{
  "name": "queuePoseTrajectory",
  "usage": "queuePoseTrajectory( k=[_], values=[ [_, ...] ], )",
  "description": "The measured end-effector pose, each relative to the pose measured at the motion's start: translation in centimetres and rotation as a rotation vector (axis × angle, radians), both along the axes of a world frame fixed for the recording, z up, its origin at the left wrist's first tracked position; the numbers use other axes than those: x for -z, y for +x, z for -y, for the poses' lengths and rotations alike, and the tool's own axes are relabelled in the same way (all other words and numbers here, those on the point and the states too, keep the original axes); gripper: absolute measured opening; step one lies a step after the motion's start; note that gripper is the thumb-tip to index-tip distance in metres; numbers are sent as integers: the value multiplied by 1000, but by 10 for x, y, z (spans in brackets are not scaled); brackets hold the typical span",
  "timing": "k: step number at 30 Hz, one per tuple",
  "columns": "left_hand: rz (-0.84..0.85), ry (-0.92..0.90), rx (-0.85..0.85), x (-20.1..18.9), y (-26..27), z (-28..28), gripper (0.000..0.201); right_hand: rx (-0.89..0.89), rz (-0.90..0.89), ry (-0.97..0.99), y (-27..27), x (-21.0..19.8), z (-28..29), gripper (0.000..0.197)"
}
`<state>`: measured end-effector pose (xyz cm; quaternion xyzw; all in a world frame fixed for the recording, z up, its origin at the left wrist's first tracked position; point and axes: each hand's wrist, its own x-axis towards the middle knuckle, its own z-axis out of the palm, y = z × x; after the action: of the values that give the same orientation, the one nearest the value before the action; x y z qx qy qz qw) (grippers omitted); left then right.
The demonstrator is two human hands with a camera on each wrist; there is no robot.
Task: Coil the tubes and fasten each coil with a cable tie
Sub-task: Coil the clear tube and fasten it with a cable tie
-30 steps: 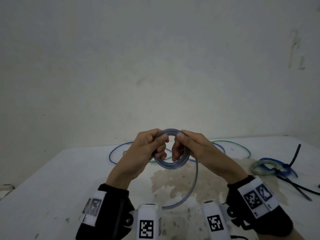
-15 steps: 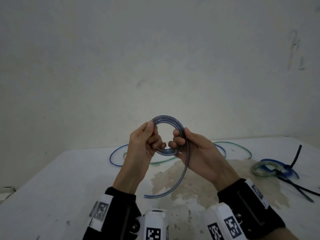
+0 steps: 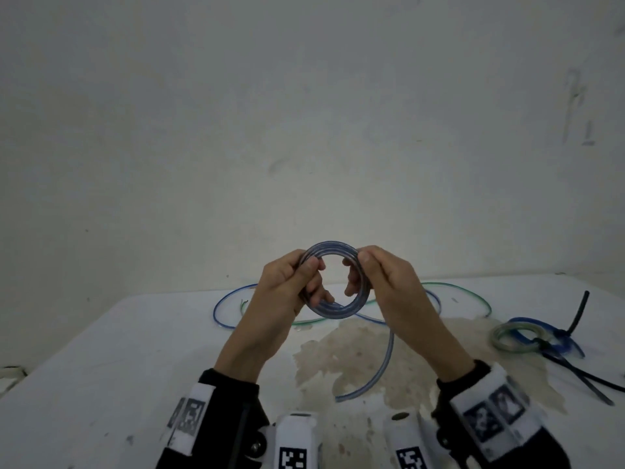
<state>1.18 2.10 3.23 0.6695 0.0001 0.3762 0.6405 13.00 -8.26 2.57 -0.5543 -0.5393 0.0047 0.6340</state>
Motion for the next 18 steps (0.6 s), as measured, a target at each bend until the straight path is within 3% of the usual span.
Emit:
queuePoseTrajectory(
  k=[3,11,13,18],
  values=[
    [38,-67,-47,1,5,5,22,43,76,50,-3,4,-4,28],
    [8,17,-67,-2,2,5,21,134,276,31,1,4,1,26],
    [26,-43,-36,-1,3,6,23,84,181,27,2,4,-1,29],
    [157,-204,-73,2,12,11,29,-352,-378,-22,-4,1,1,36]
  ],
)
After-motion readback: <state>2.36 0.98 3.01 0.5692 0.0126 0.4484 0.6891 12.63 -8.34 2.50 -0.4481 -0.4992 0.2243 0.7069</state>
